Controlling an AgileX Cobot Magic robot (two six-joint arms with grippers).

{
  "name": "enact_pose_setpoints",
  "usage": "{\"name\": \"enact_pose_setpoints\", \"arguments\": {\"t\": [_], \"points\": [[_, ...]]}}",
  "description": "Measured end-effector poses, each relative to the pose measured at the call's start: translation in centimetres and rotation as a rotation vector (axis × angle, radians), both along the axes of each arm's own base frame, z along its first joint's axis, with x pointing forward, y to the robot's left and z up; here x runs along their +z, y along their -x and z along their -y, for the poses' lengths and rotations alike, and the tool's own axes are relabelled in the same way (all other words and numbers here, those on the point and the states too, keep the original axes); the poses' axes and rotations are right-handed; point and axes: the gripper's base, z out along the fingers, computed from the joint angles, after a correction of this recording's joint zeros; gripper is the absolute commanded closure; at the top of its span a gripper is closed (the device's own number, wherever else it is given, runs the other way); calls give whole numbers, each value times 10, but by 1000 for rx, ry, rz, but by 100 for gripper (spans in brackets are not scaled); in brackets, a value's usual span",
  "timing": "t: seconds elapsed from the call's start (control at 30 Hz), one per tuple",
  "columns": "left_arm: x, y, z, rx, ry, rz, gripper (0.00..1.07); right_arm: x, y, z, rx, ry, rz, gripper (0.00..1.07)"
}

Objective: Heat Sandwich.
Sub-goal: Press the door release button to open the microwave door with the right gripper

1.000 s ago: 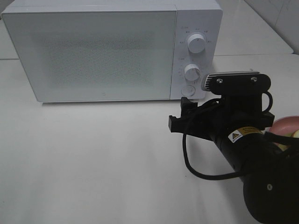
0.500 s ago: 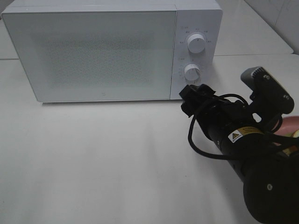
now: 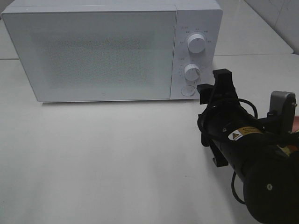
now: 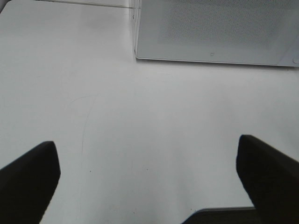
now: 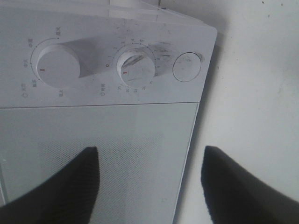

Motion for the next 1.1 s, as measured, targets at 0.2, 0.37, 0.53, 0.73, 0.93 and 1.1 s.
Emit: {"name": "enact_pose_setpoints", "arguments": {"t": [0.2,0.37,0.53,0.73,0.93,1.1], "points": [[0,0,0,0,0,0,10,0,0,0,-31,-90,-11,95],[0,0,0,0,0,0,10,-1,1,0,-29,-94,-27,107],[0,0,0,0,0,0,10,-4,2,-1,-22,-94,-58,107],[0,0,0,0,0,0,10,-5,2,0,-29,-95,-68,107],[0,0,0,0,0,0,10,-15,-8,4,-35,-64,-108,107],[0,0,0,0,0,0,10,-17,-20,2,-18,-57,-107,107]]}}
